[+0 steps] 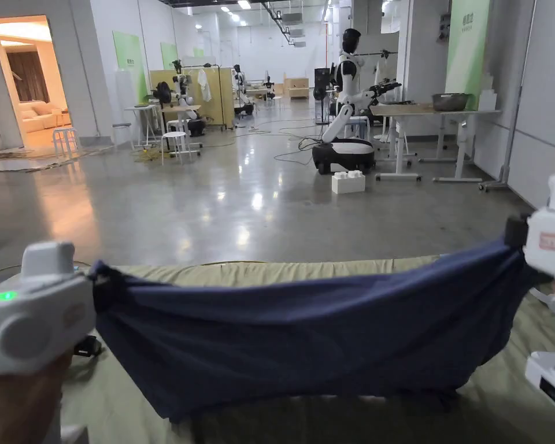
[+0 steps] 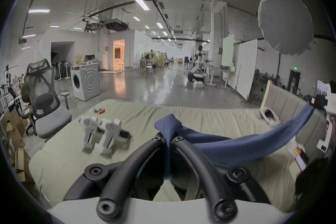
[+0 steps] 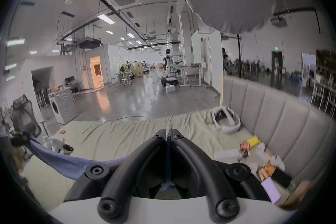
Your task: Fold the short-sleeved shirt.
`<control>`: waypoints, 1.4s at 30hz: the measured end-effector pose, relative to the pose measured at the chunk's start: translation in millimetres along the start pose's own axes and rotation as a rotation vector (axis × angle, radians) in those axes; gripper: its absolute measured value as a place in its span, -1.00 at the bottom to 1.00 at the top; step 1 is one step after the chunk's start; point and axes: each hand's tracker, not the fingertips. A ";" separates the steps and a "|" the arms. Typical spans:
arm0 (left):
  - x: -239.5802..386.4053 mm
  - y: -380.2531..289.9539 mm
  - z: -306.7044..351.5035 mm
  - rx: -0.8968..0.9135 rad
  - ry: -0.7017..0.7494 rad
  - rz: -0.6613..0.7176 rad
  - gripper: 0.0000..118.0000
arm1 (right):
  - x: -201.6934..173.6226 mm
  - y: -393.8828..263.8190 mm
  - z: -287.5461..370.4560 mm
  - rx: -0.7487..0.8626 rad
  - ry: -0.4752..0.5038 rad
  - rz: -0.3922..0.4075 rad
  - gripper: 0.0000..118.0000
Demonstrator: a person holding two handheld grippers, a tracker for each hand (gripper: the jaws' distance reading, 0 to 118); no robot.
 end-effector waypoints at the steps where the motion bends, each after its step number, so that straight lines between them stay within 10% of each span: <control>1: -3.9 -20.9 15.4 -0.003 -0.014 0.007 -0.88 | 5.4 -18.8 15.8 0.003 -0.001 -0.017 -0.91; 14: -47.6 -257.4 142.4 -0.292 -0.093 0.182 -0.88 | 56.1 -250.0 178.0 -0.216 0.003 -0.045 -0.91; 27: -64.7 -316.1 155.4 -0.403 -0.100 0.223 -0.84 | 92.5 -343.3 211.8 -0.486 -0.053 -0.039 -0.91; 29: -63.6 -315.2 155.1 -0.408 -0.106 0.193 -0.07 | 94.6 -351.8 208.2 -0.547 -0.031 -0.013 -0.77; 31: -63.6 -311.5 155.4 -0.401 -0.094 0.148 0.76 | 95.5 -353.9 208.0 -0.556 -0.041 0.028 -0.11; 34: -65.1 -304.7 168.7 -0.374 -0.104 0.107 0.77 | 99.3 -351.4 217.5 -0.557 -0.036 0.023 0.35; 42: -22.1 -240.6 257.5 -0.096 -0.063 -0.047 0.88 | 65.3 -289.3 292.9 -0.212 0.068 -0.114 0.44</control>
